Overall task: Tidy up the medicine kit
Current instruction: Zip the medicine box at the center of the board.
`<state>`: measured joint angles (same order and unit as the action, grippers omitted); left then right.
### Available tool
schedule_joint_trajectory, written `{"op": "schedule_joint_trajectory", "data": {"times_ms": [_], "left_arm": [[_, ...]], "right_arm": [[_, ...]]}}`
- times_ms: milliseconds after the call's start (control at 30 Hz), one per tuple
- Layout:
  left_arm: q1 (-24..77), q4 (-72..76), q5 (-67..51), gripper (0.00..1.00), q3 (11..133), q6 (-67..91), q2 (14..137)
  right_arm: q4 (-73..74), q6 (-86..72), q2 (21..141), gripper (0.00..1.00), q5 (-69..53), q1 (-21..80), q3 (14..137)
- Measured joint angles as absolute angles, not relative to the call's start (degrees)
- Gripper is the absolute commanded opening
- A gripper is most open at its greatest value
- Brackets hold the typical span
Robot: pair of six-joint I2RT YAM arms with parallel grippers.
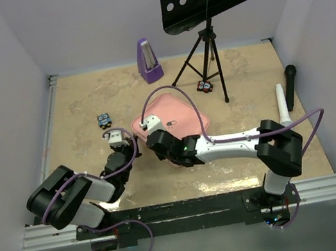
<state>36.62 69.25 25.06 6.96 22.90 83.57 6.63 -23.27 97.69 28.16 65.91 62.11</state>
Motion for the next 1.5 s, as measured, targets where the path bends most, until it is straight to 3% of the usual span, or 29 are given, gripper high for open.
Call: {"op": "schedule_joint_trajectory", "data": {"times_ms": [1233,1367,1500], "left_arm": [[24.64,62.35,6.72,0.0,18.13,21.41,90.32],[24.6,62.5,6.09,0.0,18.04,21.71,90.32],[23.94,62.92,8.97,0.0,17.61,21.93,90.06]], "right_arm": [[3.11,-24.4,95.72,0.01,27.7,64.75,59.11],[4.19,-26.22,94.52,0.33,27.81,64.73,58.98],[13.67,-29.93,87.99,0.51,25.89,66.02,58.72]]}}
